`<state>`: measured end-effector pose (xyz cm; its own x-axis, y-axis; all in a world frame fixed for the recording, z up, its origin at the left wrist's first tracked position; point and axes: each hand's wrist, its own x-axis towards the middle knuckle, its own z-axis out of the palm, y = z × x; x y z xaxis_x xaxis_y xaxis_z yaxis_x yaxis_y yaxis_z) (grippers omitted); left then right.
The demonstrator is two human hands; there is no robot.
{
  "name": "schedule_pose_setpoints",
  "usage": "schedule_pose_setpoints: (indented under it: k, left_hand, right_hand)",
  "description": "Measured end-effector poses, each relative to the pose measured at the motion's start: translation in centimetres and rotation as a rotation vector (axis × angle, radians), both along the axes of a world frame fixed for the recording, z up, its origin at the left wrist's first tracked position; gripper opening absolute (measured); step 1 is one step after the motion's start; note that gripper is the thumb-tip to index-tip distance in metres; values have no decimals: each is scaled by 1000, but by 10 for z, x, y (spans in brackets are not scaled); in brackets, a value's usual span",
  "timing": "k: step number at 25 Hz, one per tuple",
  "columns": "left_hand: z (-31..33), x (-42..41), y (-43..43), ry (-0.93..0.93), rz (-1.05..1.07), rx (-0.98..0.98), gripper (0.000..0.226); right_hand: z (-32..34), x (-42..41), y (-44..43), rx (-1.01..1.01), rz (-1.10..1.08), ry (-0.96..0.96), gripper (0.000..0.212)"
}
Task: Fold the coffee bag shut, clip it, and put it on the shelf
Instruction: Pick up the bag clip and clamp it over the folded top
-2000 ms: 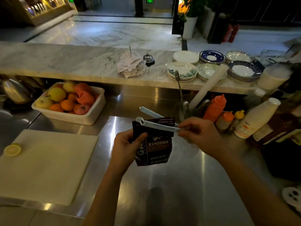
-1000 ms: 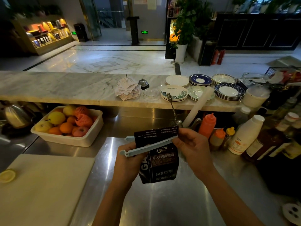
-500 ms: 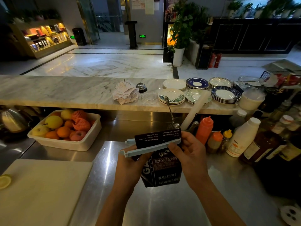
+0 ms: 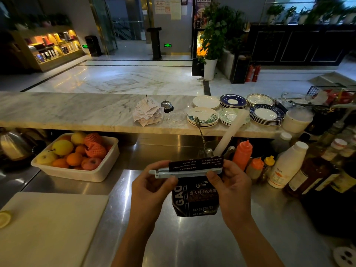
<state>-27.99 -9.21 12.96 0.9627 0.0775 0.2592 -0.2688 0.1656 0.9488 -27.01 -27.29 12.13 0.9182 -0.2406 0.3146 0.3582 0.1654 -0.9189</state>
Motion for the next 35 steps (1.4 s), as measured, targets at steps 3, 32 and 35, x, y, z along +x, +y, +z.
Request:
schedule_pose_setpoints:
  k: [3,32,35]
  left_hand:
    - [0,5,4,34,65,23,33]
    - [-6,13,17,19,63,-29,19]
    - [-3,15,15,94,78,-89,31]
  right_hand:
    - [4,3,-4,-13,6,-16,28]
    - [15,3,-6,-29,130,-7,25]
    - [16,5,-2,-47,113,19,28]
